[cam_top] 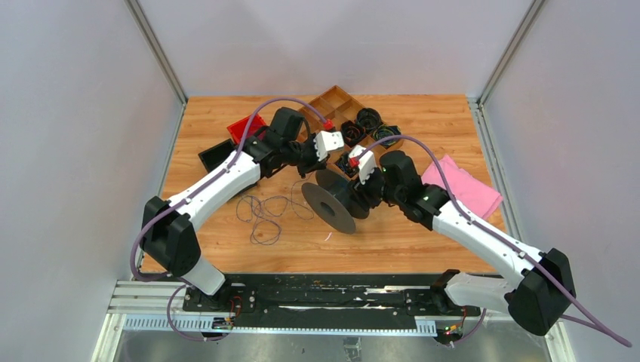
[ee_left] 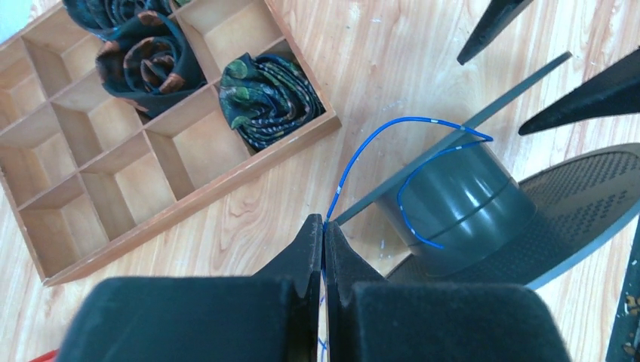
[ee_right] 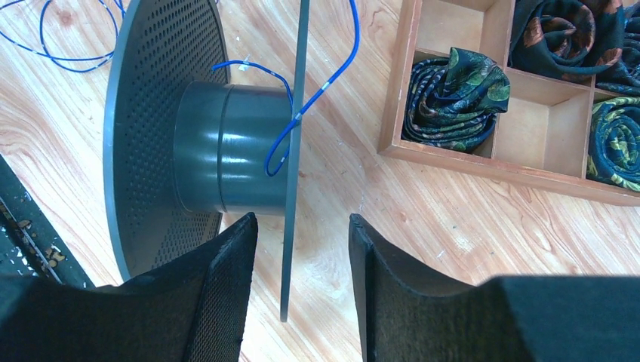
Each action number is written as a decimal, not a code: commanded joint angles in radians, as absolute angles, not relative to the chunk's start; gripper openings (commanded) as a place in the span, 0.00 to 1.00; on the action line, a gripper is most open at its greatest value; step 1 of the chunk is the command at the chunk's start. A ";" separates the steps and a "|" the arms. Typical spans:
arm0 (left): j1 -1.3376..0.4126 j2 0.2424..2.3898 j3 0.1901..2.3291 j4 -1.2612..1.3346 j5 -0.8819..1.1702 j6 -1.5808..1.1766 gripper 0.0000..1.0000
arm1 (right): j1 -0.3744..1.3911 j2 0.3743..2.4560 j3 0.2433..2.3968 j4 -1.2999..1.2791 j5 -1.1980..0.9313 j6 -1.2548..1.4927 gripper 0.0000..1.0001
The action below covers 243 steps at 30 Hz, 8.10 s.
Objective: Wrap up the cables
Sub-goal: Wrap the cable around the cable reel.
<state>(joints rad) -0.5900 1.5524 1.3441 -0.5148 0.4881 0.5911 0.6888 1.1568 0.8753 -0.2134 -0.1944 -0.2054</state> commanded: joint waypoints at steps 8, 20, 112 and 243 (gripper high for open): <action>-0.618 1.505 1.291 -0.440 0.434 0.581 0.00 | 0.677 1.112 0.870 -0.184 -0.194 -0.174 0.52; -0.620 1.499 1.275 -0.436 0.428 0.594 0.00 | 0.706 1.140 0.834 -0.080 -0.170 -0.152 0.54; -0.532 1.443 1.169 -0.392 0.437 0.643 0.02 | 0.631 1.176 0.837 0.030 -0.262 -0.218 0.01; -0.963 1.579 1.574 -0.622 0.822 0.404 0.00 | 0.431 1.347 1.330 -0.215 0.296 -0.001 0.01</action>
<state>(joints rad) -0.9623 1.5951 1.5043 -0.5816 0.8062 0.4370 0.4034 1.4162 1.3758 -0.3607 0.2592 0.0517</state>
